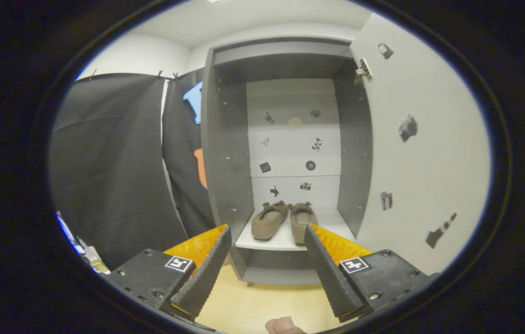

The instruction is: Open the shoe cabinet door, grab the shoes and put them into the shoe cabinet, then close the shoe cabinet door.

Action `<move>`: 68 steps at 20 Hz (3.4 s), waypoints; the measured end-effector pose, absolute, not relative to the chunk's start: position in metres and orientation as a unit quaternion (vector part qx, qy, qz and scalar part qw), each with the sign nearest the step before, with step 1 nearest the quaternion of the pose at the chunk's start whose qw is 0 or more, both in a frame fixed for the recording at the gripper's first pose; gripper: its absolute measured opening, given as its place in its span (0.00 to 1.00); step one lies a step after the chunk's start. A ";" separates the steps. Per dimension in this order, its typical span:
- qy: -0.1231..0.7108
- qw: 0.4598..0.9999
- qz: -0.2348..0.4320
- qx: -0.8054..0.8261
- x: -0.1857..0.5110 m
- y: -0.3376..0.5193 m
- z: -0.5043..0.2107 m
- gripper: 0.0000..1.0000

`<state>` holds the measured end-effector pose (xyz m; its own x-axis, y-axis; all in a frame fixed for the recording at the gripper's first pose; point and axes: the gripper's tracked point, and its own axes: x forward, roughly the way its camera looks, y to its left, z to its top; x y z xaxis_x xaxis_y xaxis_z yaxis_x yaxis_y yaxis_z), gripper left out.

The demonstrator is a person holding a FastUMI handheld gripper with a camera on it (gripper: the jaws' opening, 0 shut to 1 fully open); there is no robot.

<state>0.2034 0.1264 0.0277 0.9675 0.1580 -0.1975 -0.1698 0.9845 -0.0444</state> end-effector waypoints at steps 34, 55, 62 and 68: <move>0.003 0.993 -0.098 -0.061 0.019 -0.317 0.102 1.00; 0.071 0.997 -0.016 -0.031 0.139 -0.209 0.050 0.93; 0.064 0.997 -0.020 -0.028 0.138 -0.182 0.049 0.92; 0.069 0.997 0.023 -0.025 0.128 -0.127 0.045 0.92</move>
